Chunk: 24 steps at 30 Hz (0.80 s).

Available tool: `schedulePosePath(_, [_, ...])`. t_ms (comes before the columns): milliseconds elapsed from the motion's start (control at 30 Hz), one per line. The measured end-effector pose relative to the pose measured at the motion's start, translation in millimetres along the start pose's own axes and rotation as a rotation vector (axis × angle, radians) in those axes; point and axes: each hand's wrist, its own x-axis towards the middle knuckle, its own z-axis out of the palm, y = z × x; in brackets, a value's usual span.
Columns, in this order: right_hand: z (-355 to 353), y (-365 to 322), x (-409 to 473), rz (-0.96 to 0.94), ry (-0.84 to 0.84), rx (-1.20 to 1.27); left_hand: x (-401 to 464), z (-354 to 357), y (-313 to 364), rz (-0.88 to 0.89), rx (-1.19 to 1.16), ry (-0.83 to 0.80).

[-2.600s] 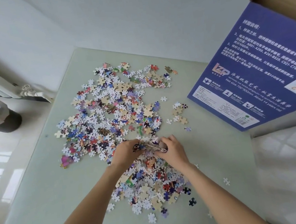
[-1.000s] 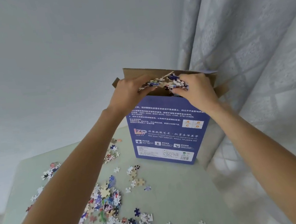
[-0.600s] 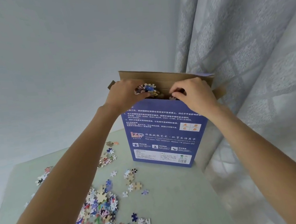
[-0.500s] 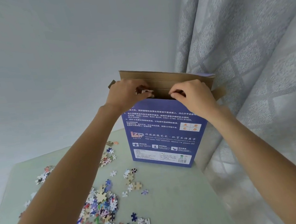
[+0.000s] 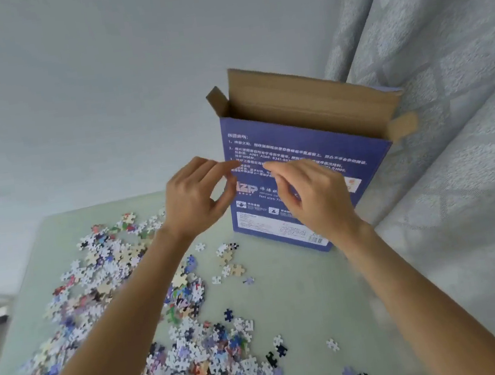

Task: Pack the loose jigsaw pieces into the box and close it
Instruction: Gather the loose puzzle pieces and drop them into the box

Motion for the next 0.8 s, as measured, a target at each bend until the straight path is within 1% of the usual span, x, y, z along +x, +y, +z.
schedulePosePath(67, [25.6,-16.4,-30.0,0.016,-0.141,0.067,-48.5,-7.2,-7.0,-0.228,-0.007,-0.112])
schedulePosePath(200, [88.6,-43.0,-89.0,0.131,-0.466,0.242,-151.9,-18.9,-28.7,-0.765,0.011,-0.448])
schedulePosePath(233, [103.5,-46.2,-101.5,0.180,-0.547,0.265,-174.7,-23.1,-31.5,-0.876,0.005,-0.500])
schedulePosePath(300, [138.5,-48.0,-122.3,0.264,-0.723,0.282,-216.4,-32.3,-35.6,-1.058,0.001,-0.553])
schedulePosePath(367, [171.2,-43.2,-139.0,0.333,-0.880,0.291,-253.0,-39.5,-34.1,-1.187,0.009,-0.589])
schedulePosePath(433, [202.6,-39.8,-148.4,0.446,-0.991,0.276,-285.2,-46.5,-29.8,-1.267,0.082,-0.648])
schedulePosePath(467, [217.2,-40.0,-151.6,0.511,-1.029,0.253,-299.9,-49.6,-27.6,-1.278,0.131,-0.656])
schedulePosePath(533, [237.1,-43.8,-156.8,0.637,-1.049,0.191,-321.6,-54.5,-21.8,-1.241,0.224,-0.644])
schedulePosePath(567, [244.4,-50.3,-159.0,0.669,-1.051,0.161,-329.1,-56.8,-19.8,-1.250,0.258,-0.636])
schedulePosePath(600, [248.7,-58.8,-160.4,0.666,-1.050,0.145,-334.1,-57.5,-19.7,-1.281,0.273,-0.638])
schedulePosePath(667, [254.7,-85.1,-164.2,0.599,-1.043,0.199,-342.2,-56.9,-19.1,-1.352,0.267,-0.660])
schedulePosePath(733, [254.8,-113.2,-169.2,0.505,-1.037,0.306,-345.4,-53.3,-17.6,-1.356,0.251,-0.690])
schedulePosePath(800, [251.7,-136.2,-176.6,0.390,-1.076,0.360,-346.0,-51.4,-14.7,-1.320,0.220,-0.740])
